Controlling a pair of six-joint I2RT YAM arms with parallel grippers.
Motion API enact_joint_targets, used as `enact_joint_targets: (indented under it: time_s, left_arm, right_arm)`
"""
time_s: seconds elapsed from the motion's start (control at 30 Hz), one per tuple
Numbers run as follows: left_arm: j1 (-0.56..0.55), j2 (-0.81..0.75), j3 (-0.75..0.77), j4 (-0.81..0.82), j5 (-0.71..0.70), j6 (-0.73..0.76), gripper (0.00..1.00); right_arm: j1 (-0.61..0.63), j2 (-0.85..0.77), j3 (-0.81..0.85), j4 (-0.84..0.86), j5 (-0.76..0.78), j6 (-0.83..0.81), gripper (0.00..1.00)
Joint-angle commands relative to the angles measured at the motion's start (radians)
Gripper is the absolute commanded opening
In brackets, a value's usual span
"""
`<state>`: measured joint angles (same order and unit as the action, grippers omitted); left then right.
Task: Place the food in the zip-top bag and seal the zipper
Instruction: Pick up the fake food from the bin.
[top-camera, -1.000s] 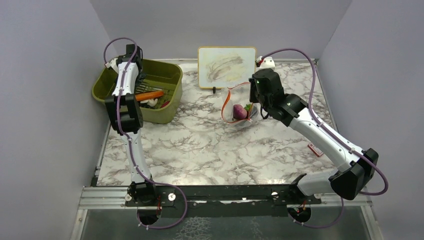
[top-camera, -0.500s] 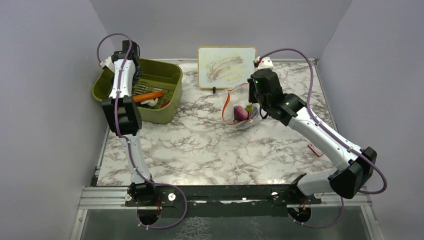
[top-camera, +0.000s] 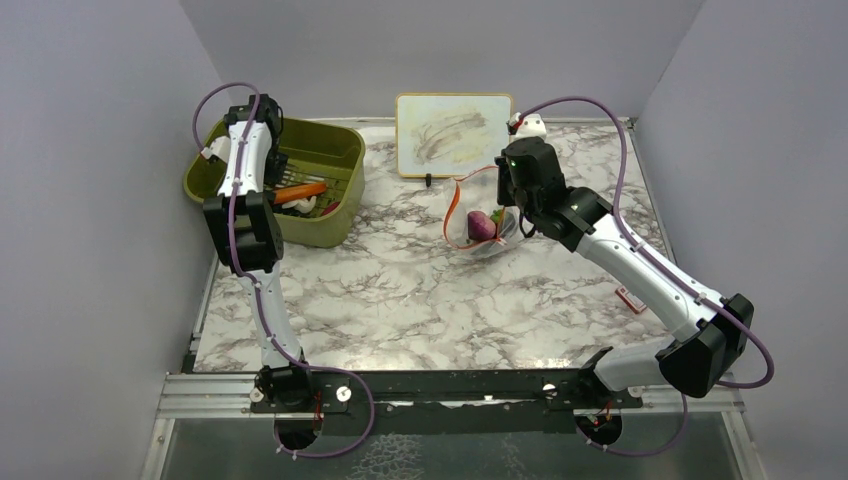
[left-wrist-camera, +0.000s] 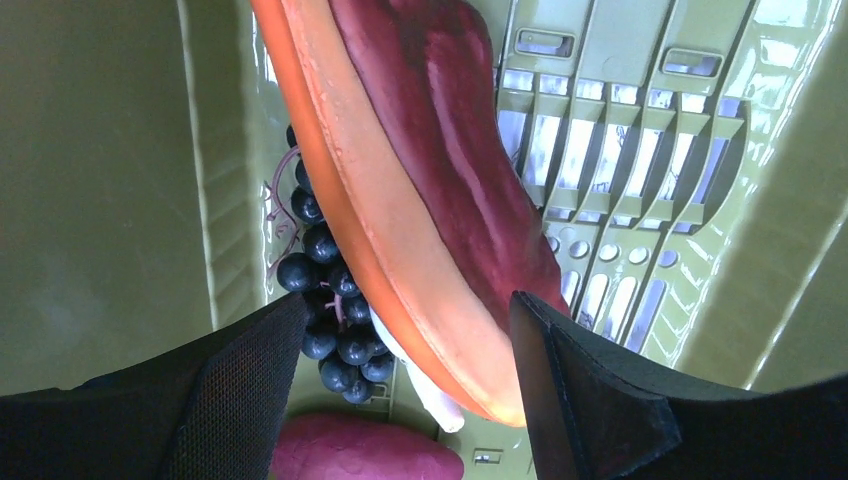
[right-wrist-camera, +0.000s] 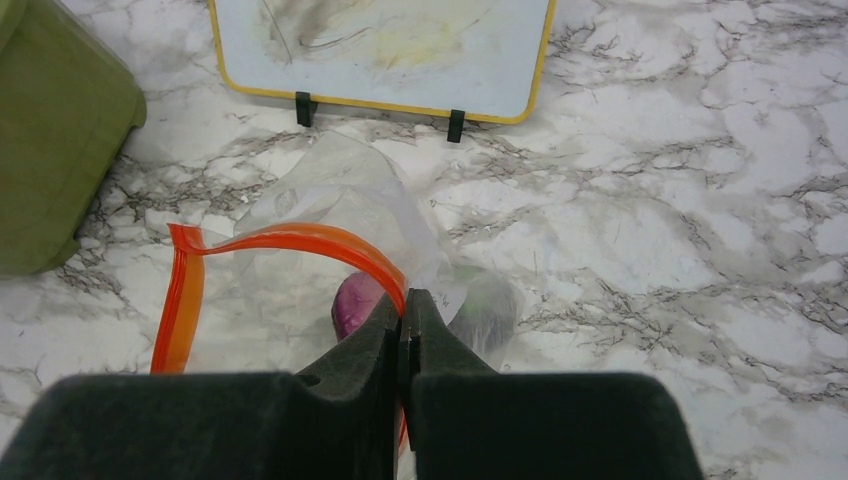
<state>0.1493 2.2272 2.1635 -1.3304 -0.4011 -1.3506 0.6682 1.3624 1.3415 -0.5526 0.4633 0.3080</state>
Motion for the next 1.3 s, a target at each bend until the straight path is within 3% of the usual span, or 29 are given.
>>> enact_joint_targets:
  time_s: [0.0,0.17,0.33,0.6,0.87,1.27]
  left_arm:
    - [0.004,-0.001,-0.005,-0.023,0.012,-0.033,0.77]
    - [0.005,0.013,-0.049,0.033,-0.027,-0.061,0.77]
    - [0.004,0.022,-0.059,0.147,-0.088,-0.122,0.68]
    - [0.004,0.032,-0.047,0.199,-0.078,-0.139,0.26]
    - [0.003,-0.008,-0.043,0.242,-0.066,-0.096,0.0]
    - [-0.02,-0.151,-0.034,0.413,-0.129,0.16,0.0]
  right_arm:
    - [-0.002,-0.001,0.027,0.046,-0.004,-0.013,0.01]
    - [-0.002,-0.002,0.032,0.035,0.0,-0.008,0.01]
    - [-0.003,-0.001,0.042,0.021,0.0,-0.006,0.01]
    - [-0.003,-0.006,0.066,-0.017,0.014,0.002,0.01]
    - [-0.003,-0.008,0.088,-0.033,0.003,0.009,0.01]
    - [-0.003,0.046,0.191,-0.122,-0.106,0.082,0.01]
